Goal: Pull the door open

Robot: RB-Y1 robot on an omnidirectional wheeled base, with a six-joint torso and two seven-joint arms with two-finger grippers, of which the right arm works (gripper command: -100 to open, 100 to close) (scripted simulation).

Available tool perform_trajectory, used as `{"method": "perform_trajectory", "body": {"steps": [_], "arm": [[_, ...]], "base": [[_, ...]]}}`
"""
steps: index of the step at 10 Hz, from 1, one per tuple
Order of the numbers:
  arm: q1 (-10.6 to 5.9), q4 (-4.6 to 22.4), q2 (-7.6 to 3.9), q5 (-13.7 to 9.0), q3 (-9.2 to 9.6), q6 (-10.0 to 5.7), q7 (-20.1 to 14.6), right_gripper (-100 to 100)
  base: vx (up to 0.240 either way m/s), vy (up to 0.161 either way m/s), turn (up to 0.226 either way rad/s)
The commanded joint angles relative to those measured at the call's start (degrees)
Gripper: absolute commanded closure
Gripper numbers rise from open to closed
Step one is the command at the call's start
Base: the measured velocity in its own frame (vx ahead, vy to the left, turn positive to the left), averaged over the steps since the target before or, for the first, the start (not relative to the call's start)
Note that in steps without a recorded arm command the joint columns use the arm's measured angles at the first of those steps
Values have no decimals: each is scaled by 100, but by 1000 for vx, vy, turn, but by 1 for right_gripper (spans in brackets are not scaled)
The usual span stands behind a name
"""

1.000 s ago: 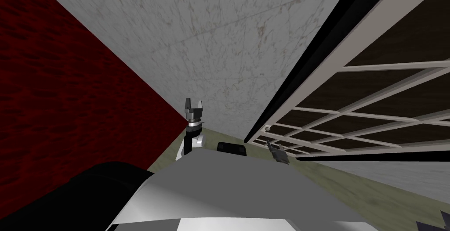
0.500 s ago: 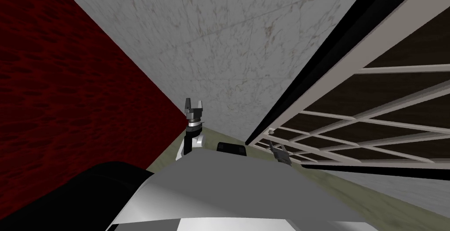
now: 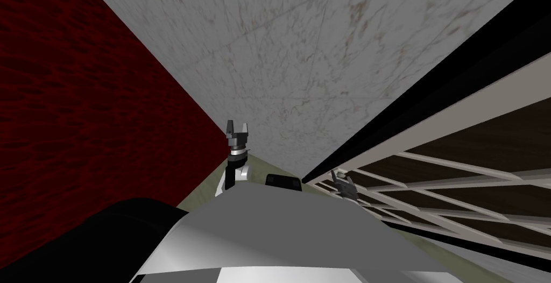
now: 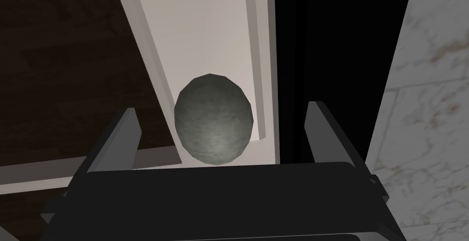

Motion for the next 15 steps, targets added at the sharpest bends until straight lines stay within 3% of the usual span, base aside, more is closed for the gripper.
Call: {"method": "perform_trajectory", "body": {"steps": [1, 6, 15], "arm": [[-19, -12, -11, 0, 1, -11, -4, 100], [-19, -12, -11, 0, 1, -11, -4, 100], [-130, 66, -90, -387, 232, 37, -1266, 100]], "base": [[-15, 13, -6], [-4, -1, -2], [-29, -9, 26]]}}
